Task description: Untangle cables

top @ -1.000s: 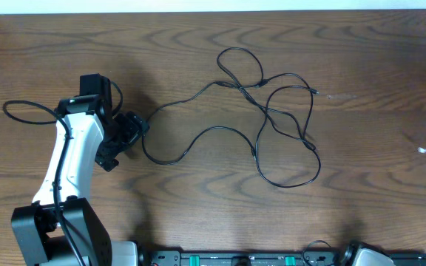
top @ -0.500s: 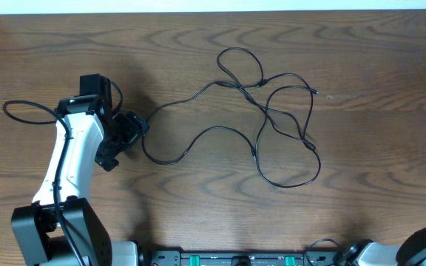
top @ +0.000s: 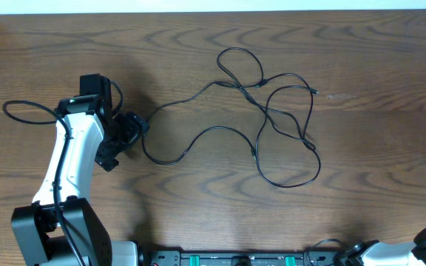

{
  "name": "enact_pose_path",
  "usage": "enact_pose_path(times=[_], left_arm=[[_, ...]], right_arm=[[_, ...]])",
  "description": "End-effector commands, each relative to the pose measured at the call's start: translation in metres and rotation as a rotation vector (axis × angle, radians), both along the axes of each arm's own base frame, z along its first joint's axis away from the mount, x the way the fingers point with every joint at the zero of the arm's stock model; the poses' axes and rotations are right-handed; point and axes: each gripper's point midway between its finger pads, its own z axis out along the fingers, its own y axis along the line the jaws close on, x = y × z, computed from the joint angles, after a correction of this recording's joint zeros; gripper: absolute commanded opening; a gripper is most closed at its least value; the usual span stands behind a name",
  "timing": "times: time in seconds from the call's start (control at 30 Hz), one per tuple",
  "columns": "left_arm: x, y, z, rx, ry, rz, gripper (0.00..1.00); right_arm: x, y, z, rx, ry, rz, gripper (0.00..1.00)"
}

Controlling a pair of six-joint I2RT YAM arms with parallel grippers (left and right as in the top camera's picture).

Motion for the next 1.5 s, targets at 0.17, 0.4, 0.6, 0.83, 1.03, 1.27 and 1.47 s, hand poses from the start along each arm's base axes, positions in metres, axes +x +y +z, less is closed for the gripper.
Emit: enact_pose_path(times=[0.17,0.4,0.6,0.83,1.03,1.27,1.47], left_arm=[[0.0,0.004,0.0,0.02,0.004,0.011,0.99],[0.0,0.004,0.0,0.02,0.003,0.011,0.99],[0.0,0.004,0.0,0.02,0.004,0.011,0.99],[0.0,0.004,0.0,0.02,0.004,0.011,0.99],[0.0,0.004,0.0,0.02,0.003,0.011,0.99],[0.0,0.004,0.0,0.02,0.003,0.011,0.99],[0.0,0.004,0.0,0.02,0.003,0.011,0.99]], right_arm=[[0.0,-0.007,-0.036,0.097,0.013,0.057,0.08],[0.0,0.012,-0.059,0.208,0.06,0.118,0.79],[0.006,0.028,-0.072,0.301,0.029,0.158,0.98],[0.058,0.09,-0.075,0.509,-0.156,0.502,0.99],[0.095,0.158,-0.076,0.719,-0.247,0.665,0.99],[0.134,0.249,-0.086,0.889,-0.18,0.77,0.99],[0.157,0.348,-0.093,0.964,-0.039,0.96,0.99]])
